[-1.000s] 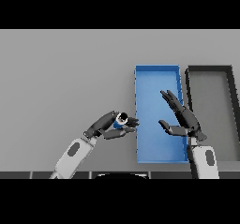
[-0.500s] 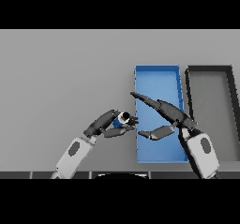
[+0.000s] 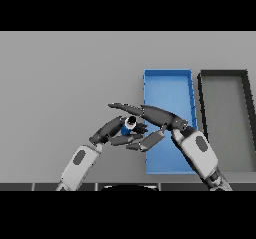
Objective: Pick up the blue pipe and place it into the blue bin.
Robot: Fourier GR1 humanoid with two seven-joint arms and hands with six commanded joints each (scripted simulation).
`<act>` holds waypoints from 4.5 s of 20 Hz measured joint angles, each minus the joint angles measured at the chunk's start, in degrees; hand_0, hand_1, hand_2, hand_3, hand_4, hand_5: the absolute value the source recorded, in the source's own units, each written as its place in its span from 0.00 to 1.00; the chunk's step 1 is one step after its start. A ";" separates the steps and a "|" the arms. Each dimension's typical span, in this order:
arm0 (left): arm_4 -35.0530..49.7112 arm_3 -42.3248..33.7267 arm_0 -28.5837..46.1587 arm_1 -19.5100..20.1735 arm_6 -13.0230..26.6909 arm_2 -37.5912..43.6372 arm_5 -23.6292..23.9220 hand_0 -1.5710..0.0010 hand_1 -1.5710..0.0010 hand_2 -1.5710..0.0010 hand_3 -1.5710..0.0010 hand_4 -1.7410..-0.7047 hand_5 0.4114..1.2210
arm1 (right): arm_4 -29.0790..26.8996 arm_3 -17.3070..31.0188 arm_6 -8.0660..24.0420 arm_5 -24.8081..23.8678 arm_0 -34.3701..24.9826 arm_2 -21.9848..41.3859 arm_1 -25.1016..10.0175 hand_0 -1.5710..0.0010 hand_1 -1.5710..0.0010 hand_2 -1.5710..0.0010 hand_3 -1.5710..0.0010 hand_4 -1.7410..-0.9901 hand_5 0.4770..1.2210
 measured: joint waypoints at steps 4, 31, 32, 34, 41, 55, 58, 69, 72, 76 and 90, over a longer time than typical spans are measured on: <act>-1.90 -0.78 0.85 0.05 -0.13 0.36 -0.18 0.00 0.00 0.00 0.00 0.27 1.00 | 1.14 3.64 1.06 0.88 -3.56 1.02 2.06 0.96 0.93 0.89 0.97 0.72 0.03; -6.85 -2.23 1.46 -0.88 -0.48 3.75 -6.96 0.70 0.72 0.73 0.76 0.58 0.89 | 2.34 3.23 -0.86 -1.89 -3.10 3.68 7.22 0.00 0.00 0.00 0.01 0.00 0.99; -8.35 -2.00 1.57 -0.72 -0.46 3.81 -7.40 0.76 0.78 0.78 0.81 0.63 0.76 | 3.07 3.07 -0.17 -2.05 -2.52 3.98 7.74 0.00 0.00 0.00 0.00 0.00 0.99; -8.51 -1.97 1.27 -1.37 1.65 4.52 -7.02 0.84 0.86 0.86 0.88 0.70 0.54 | 3.88 2.57 0.68 -2.05 -2.73 3.63 8.08 0.00 0.00 0.00 0.00 0.00 0.99; -7.12 -1.42 1.65 -1.96 5.86 5.27 -6.12 0.97 0.97 0.97 0.97 0.77 0.13 | 4.77 3.52 2.10 0.30 -1.76 2.30 10.99 0.00 0.00 0.00 0.00 0.00 1.00; -7.92 -1.32 2.09 -1.74 9.19 4.05 -5.80 1.00 1.00 1.00 1.00 0.81 0.03 | -20.89 7.73 11.42 -11.06 -26.76 -18.39 7.53 0.00 0.00 0.00 0.00 0.00 1.00; -7.75 -2.02 2.13 -0.87 8.64 4.47 -6.03 1.00 1.00 1.00 1.00 0.82 0.02 | -17.10 13.50 10.70 -14.18 -31.77 -23.07 3.28 0.00 0.00 0.00 0.00 0.00 1.00; -8.76 -2.10 2.25 0.23 7.69 4.63 -5.77 1.00 1.00 1.00 1.00 0.84 0.01 | -8.05 27.57 10.42 -10.88 -21.90 -30.58 -2.75 0.00 0.00 0.00 0.00 0.00 1.00; -8.55 -2.01 3.62 -0.42 7.39 3.84 -6.08 1.00 1.00 1.00 1.00 0.83 0.01 | -6.40 25.45 11.84 -11.07 -15.19 -30.10 -1.70 0.00 0.00 0.00 0.00 0.00 1.00; -7.96 -3.18 4.04 0.03 7.72 4.09 -6.26 1.00 1.00 1.00 1.00 0.83 0.02 | -3.98 22.02 16.00 -13.69 -7.69 -29.51 -0.45 0.00 0.00 0.00 0.00 0.00 1.00; -8.51 -3.65 4.69 -0.08 7.75 3.36 -6.09 1.00 1.00 1.00 1.00 0.83 0.02 | -6.23 32.70 17.61 -35.67 -1.56 -1.21 -15.03 0.62 0.65 0.65 0.79 0.54 1.00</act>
